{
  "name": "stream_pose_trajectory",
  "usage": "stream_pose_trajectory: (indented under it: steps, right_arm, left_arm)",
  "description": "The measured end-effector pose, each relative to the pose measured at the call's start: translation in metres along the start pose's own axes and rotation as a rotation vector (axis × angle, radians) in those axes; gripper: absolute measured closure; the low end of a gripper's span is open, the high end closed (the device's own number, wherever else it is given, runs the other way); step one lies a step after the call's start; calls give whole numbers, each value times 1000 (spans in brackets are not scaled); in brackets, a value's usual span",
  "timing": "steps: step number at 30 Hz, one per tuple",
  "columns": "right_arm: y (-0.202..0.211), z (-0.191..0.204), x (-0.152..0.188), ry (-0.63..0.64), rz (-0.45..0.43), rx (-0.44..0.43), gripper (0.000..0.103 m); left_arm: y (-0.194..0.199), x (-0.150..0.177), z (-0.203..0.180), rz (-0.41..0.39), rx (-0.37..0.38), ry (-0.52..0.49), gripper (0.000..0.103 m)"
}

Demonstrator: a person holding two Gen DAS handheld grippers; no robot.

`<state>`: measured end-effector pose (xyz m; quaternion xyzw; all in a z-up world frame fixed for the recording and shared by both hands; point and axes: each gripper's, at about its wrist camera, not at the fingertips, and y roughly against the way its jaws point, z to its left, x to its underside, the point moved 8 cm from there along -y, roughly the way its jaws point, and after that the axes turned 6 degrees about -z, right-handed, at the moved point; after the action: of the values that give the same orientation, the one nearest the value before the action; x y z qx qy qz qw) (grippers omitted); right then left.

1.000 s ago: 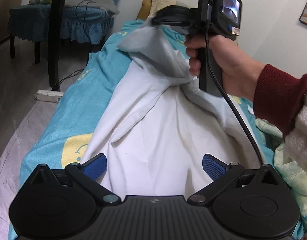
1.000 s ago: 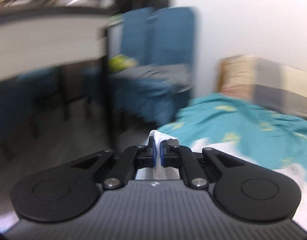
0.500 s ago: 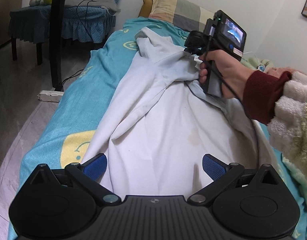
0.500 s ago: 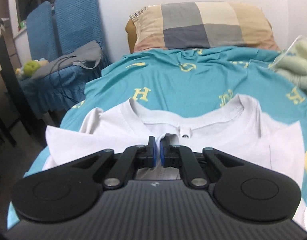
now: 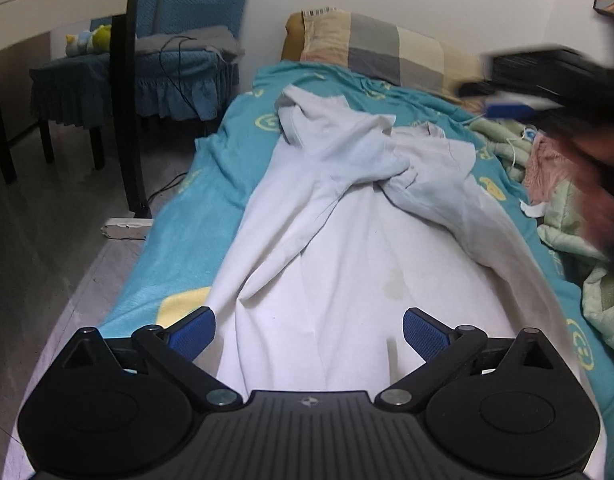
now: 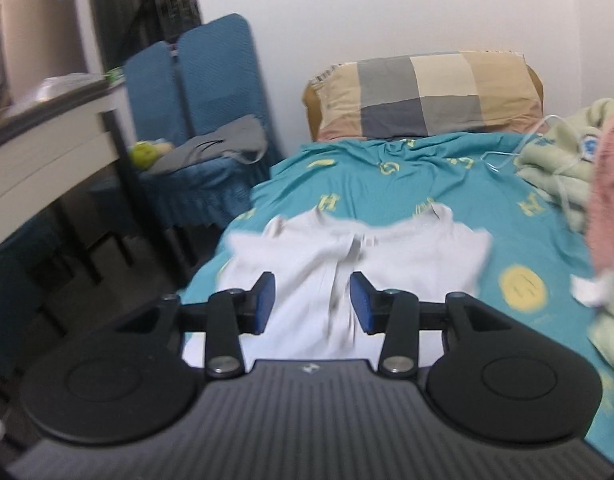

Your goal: Fold clothes

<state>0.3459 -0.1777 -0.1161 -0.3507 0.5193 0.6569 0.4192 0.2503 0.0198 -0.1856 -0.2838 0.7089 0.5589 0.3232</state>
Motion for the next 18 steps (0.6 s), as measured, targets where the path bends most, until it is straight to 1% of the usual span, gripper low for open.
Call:
stream_pose_trajectory:
  steps: [4,7,9,11,13,15,16,18]
  right_arm:
    - [97,3,13,1,-9,-12,59]
    - [168,5,24,0,-21,-18,59]
    - [195,-2,34,-24,-37,-11,59]
    - [208,-16,42,-65,-32,5,59]
    - [209,-33,45,-101,-23,36,59]
    - [203,-46,47,-131,-10,58,58]
    - [200,-50,48,-148,-3,56,57]
    - [194,-55,49,-182,9,44,57]
  left_arm:
    - [24,-2,-4,-25,-16,-20,4]
    - [45,0,-2,-29,-32,-10,5]
    - [60,3,5,-26,-50,15,6]
    - [75,7,16,-2,-84,43,10]
    - [89,10,26,28,-101,73,12]
    - [101,13,34,59,-100,119,15]
    - [106,14,36,69,-88,146,17]
    - [112,15,36,90,-57,188,22]
